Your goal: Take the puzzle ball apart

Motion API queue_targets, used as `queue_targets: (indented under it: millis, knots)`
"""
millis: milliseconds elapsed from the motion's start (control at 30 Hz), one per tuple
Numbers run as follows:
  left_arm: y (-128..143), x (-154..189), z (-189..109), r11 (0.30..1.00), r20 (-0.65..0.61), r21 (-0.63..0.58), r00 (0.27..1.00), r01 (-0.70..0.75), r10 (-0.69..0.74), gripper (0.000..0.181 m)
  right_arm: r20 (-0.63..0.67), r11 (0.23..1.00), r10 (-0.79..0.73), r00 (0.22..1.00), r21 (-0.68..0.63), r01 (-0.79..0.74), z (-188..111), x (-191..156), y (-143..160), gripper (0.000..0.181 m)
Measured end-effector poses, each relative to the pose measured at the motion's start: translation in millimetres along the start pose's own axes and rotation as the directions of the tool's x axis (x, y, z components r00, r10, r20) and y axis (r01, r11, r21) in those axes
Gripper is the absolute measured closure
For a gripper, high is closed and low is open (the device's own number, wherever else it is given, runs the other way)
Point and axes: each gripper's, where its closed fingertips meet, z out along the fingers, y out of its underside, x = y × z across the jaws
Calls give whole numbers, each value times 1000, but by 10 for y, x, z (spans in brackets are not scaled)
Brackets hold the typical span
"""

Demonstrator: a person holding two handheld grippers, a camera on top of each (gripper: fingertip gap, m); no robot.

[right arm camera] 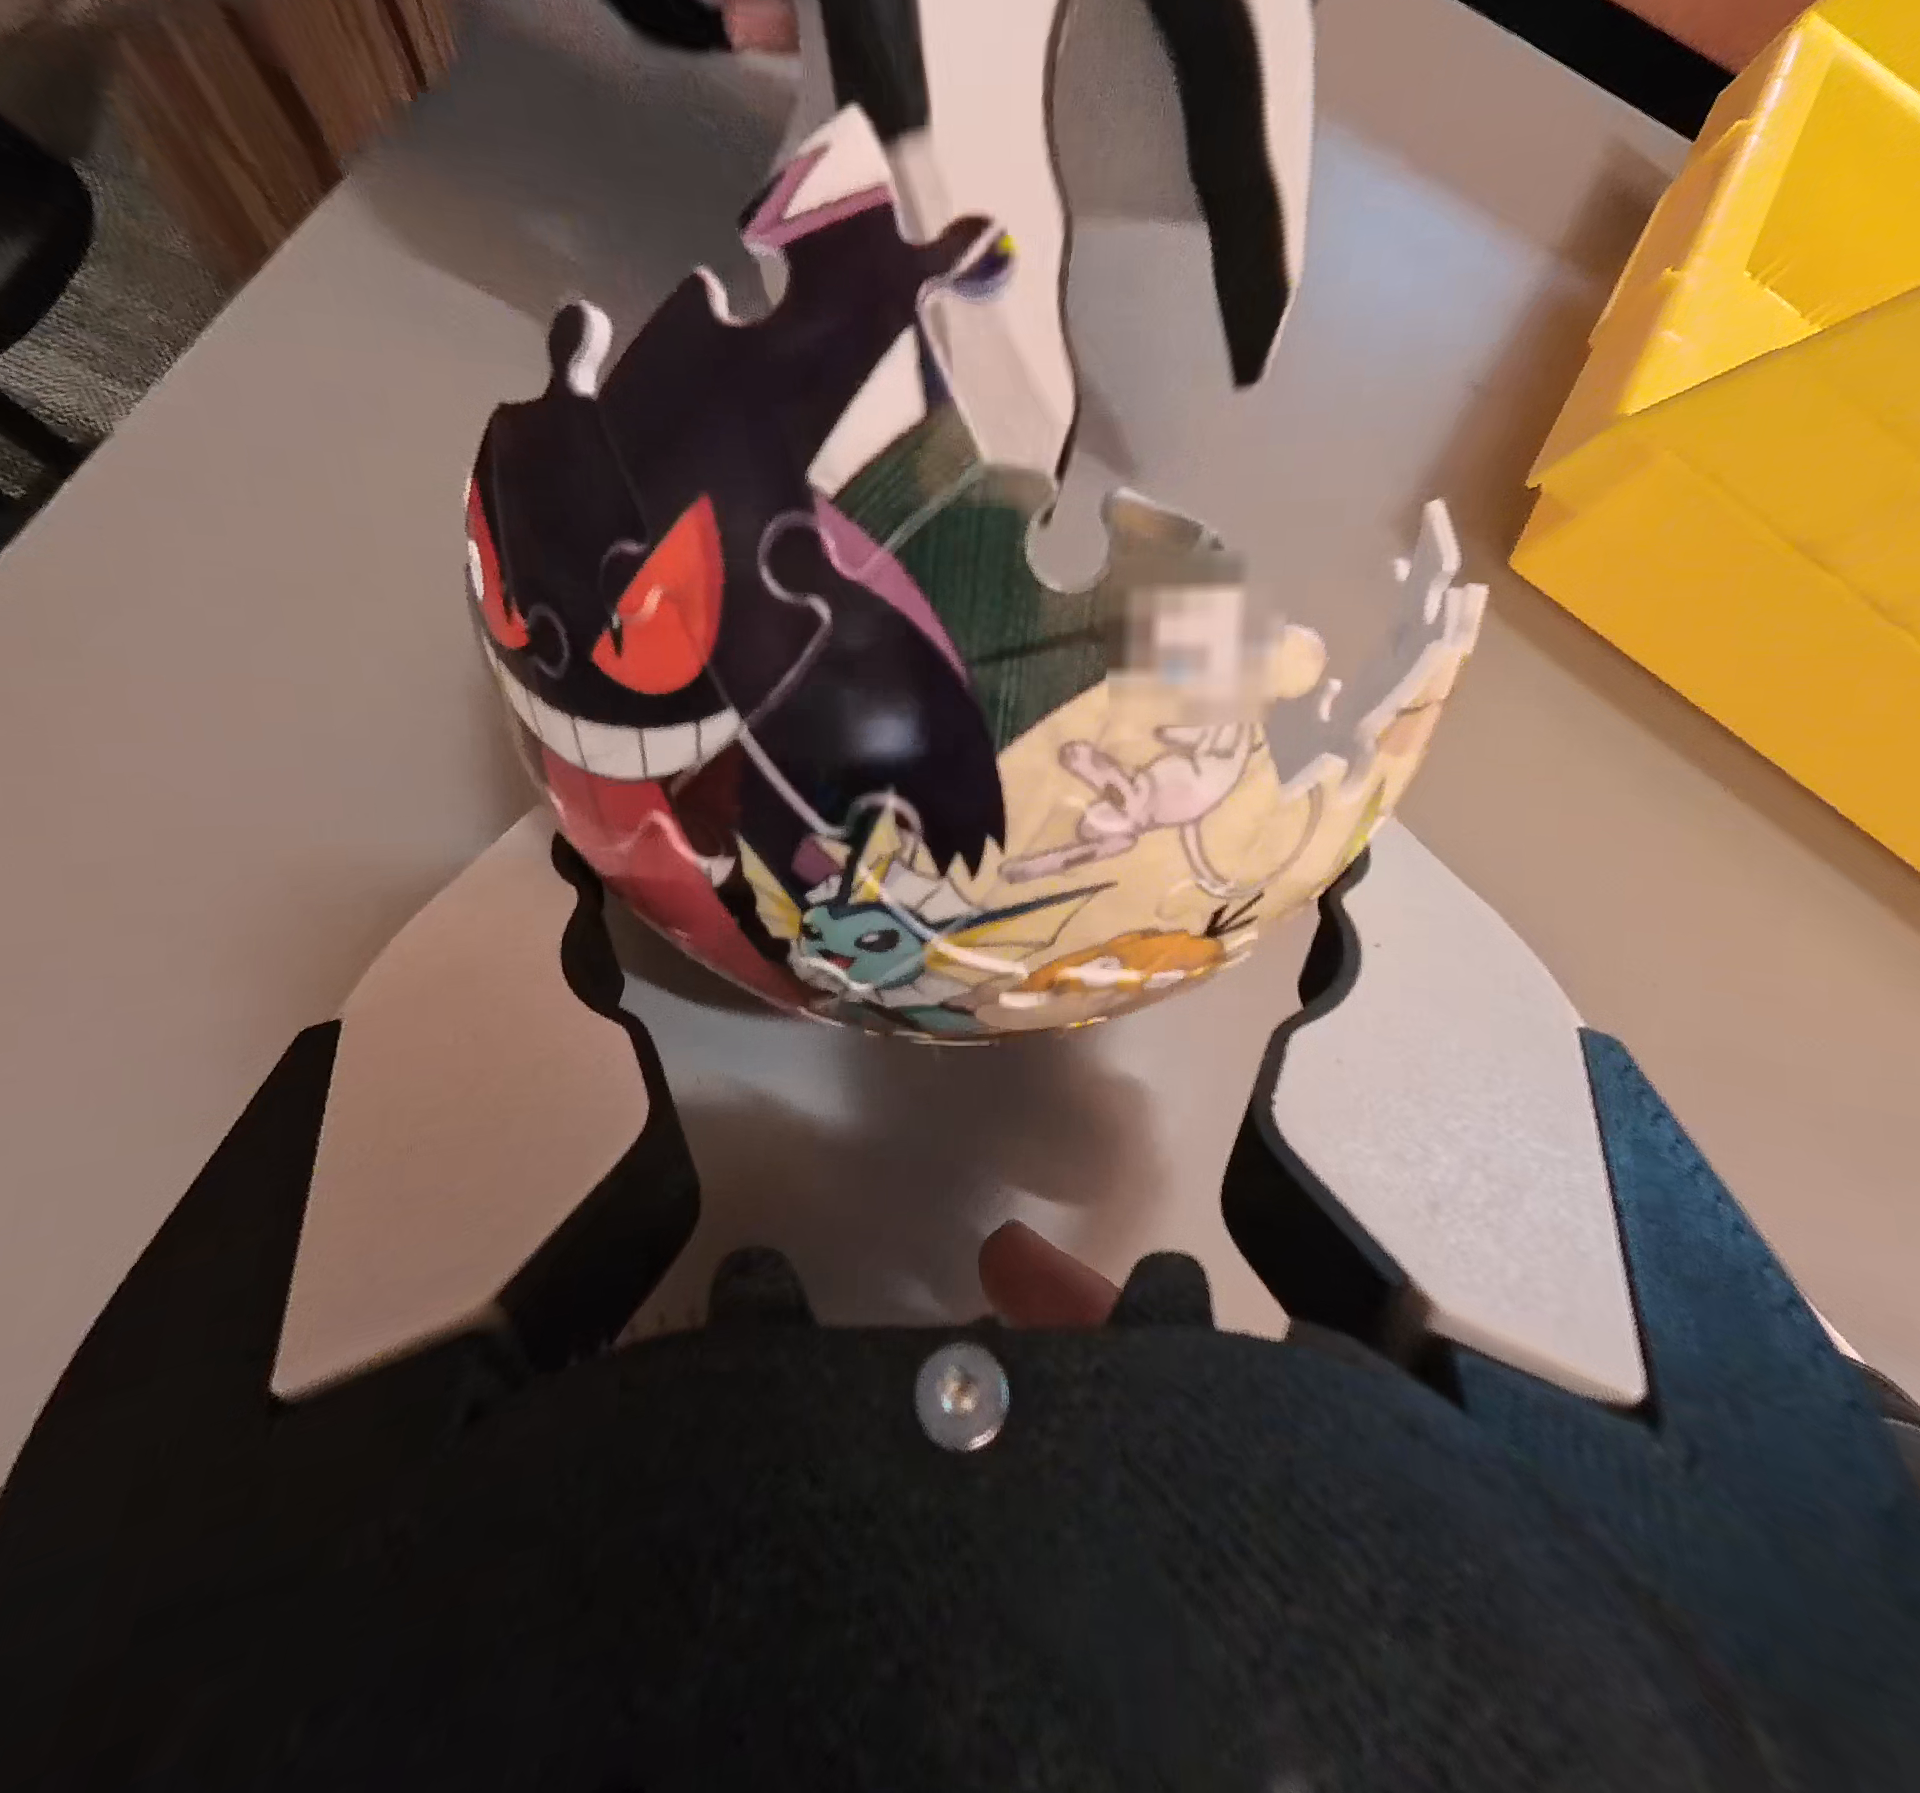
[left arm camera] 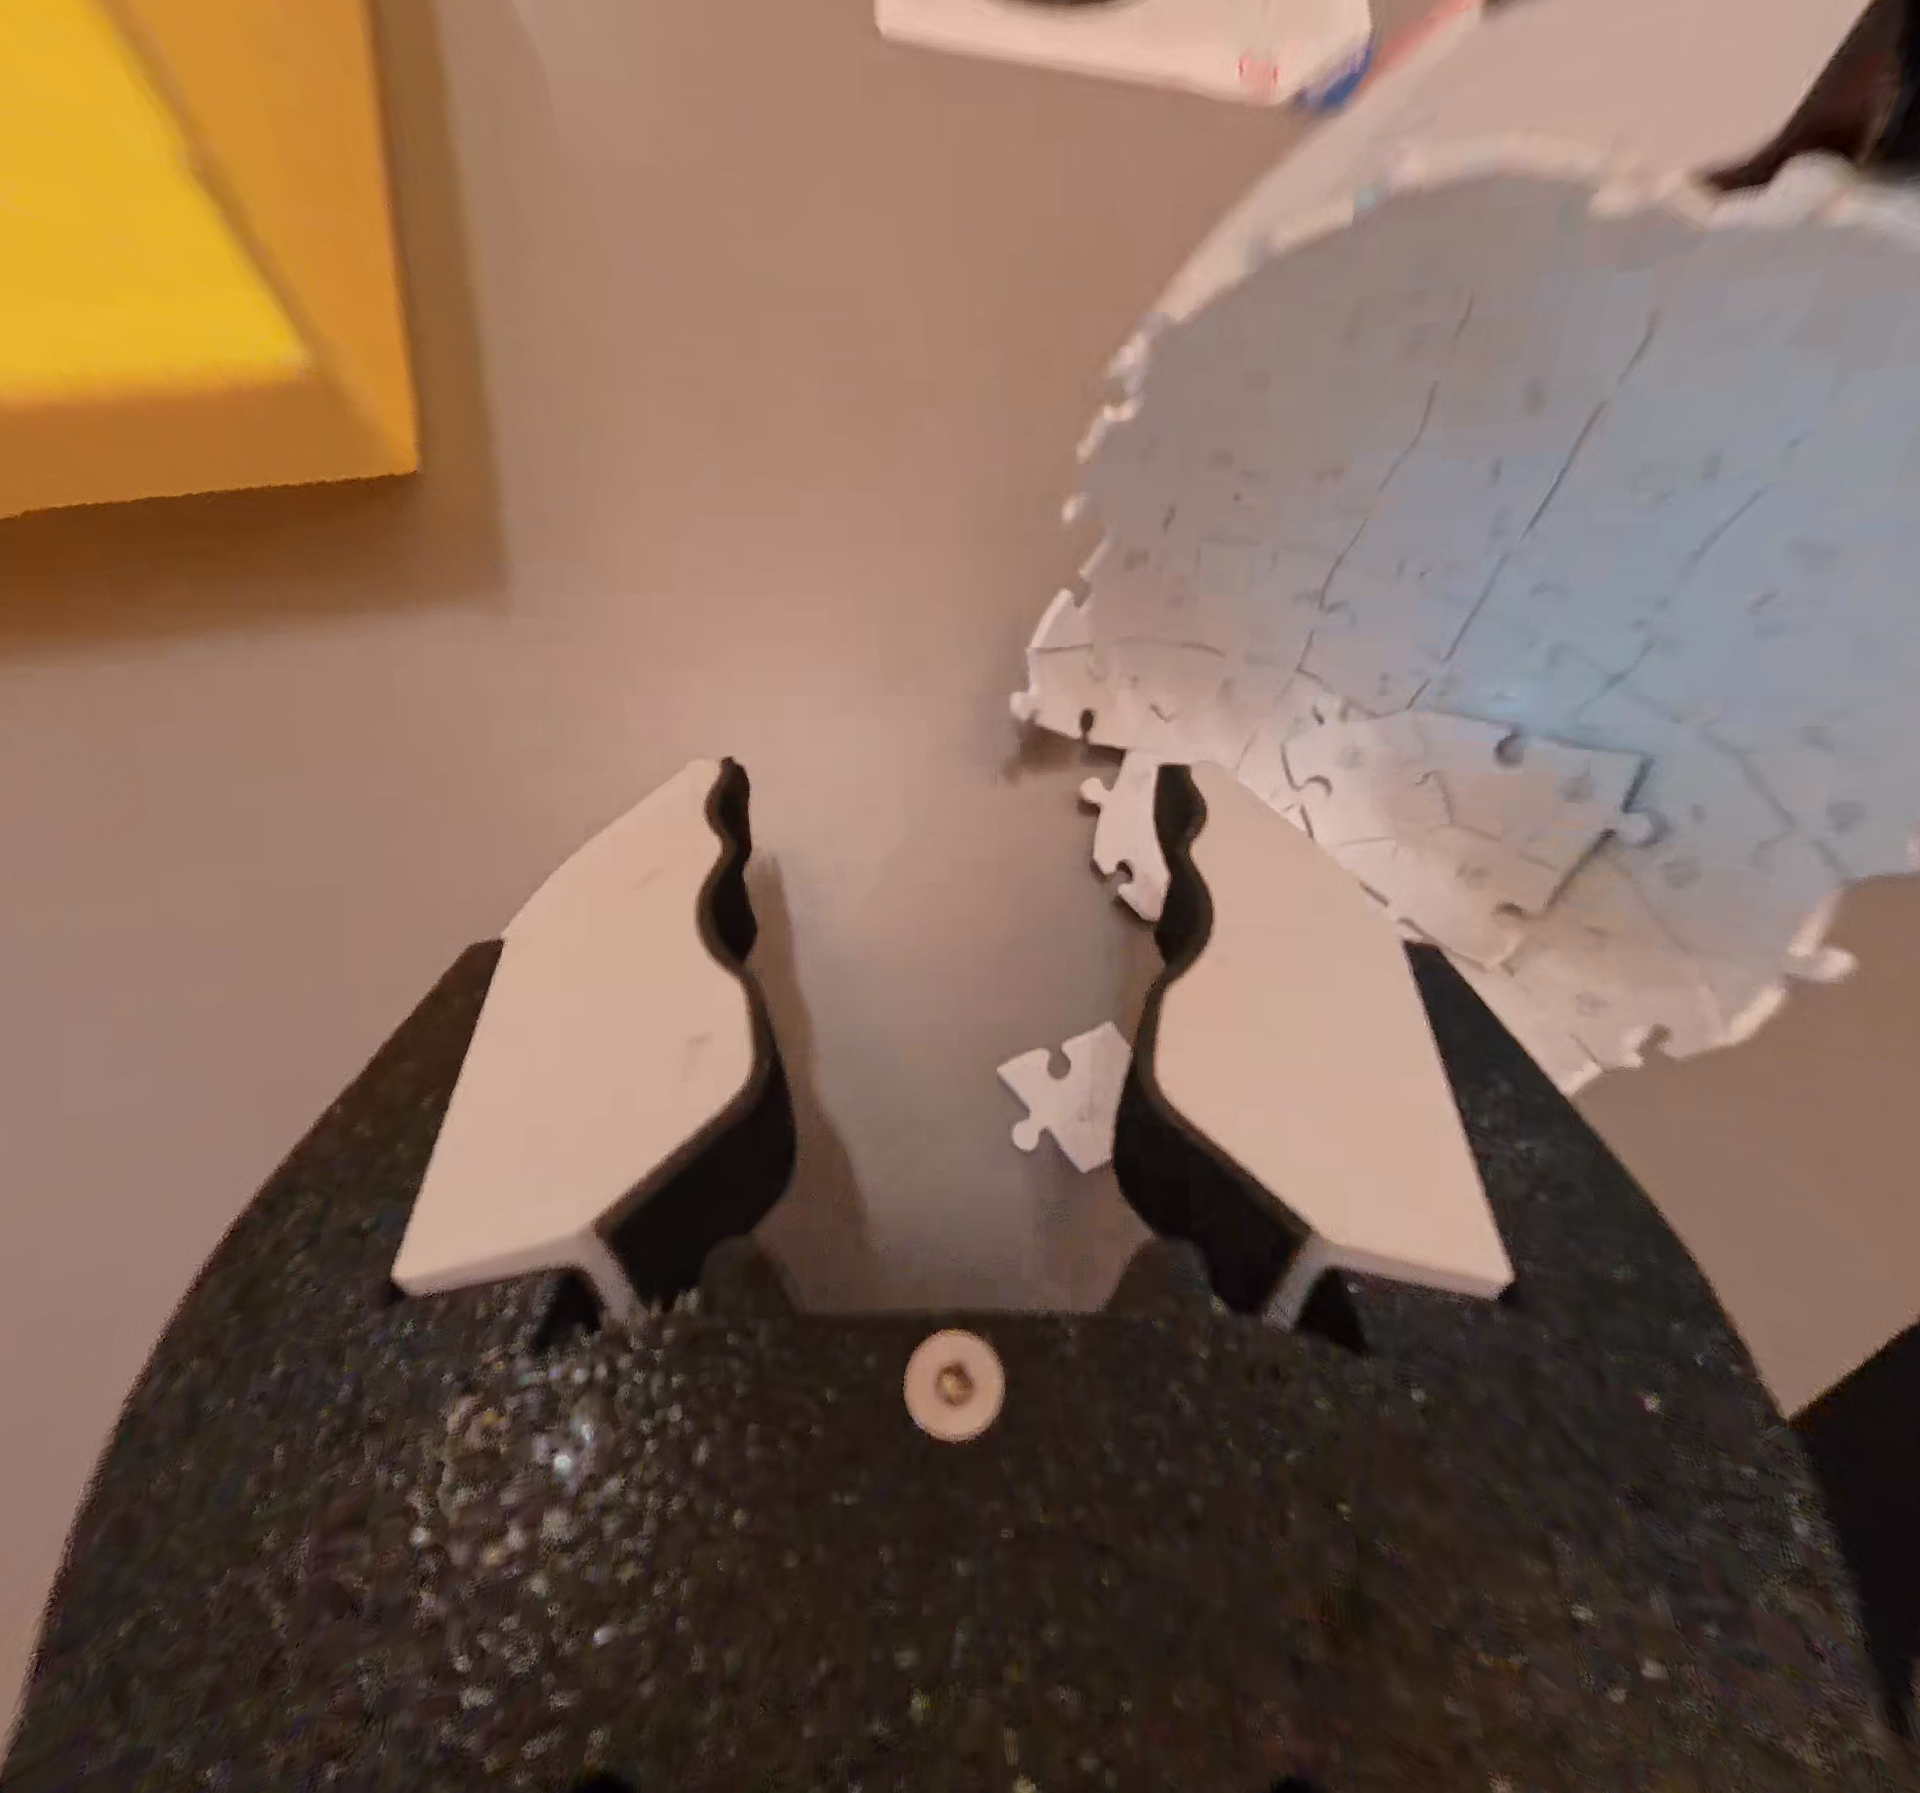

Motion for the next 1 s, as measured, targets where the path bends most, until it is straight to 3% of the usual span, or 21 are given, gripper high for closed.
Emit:
queue_targets:
  millis: [33, 200, 300, 400, 500, 600, 733, 867, 1000]
  knots:
    - [-47, -22, -89, 999, -15, 33, 1000, 15, -15, 106, 2, 1000, 4, 1000, 2, -4, -3, -3, -8, 51]
    - [-44, -272, -520, 995, 1, 86, 999, 49, -50, 105, 14, 1000, 11, 1000, -9, -11, -32, -6, 50, 51]
    - [142, -422, -676, 999, 54, 13, 998, 30, -31, 105, 29, 1000, 13, 1000, -14, -12, -55, -11, 82, 52]
    - [406, -311, -733, 993, -19, -118, 999, -28, 26, 109, 48, 1000, 16, 999, -16, -15, -71, -28, 106, 52]
    - [574, -159, -698, 974, -89, -216, 995, -68, 50, 113, 54, 1000, 17, 998, -16, -16, -64, -34, 130, 52]
    - [599, 190, -545, 950, -190, -311, 981, -17, -44, 116, 52, 999, 12, 999, -30, -10, -73, -32, 158, 52]
    - [735, 202, -337, 873, -29, -483, 998, -67, 61, 122, 49, 999, 4, 999, -38, -2, -84, -31, 164, 52]
    - [736, 160, -187, 847, 42, -521, 988, -107, 151, 129, 44, 999, -10, 999, -39, 11, -90, -35, 147, 52]
    - [745, -11, -245, 845, 96, -524, 979, -102, 178, 121, 44, 999, -18, 999, -35, 19, -85, -49, 119, 52]
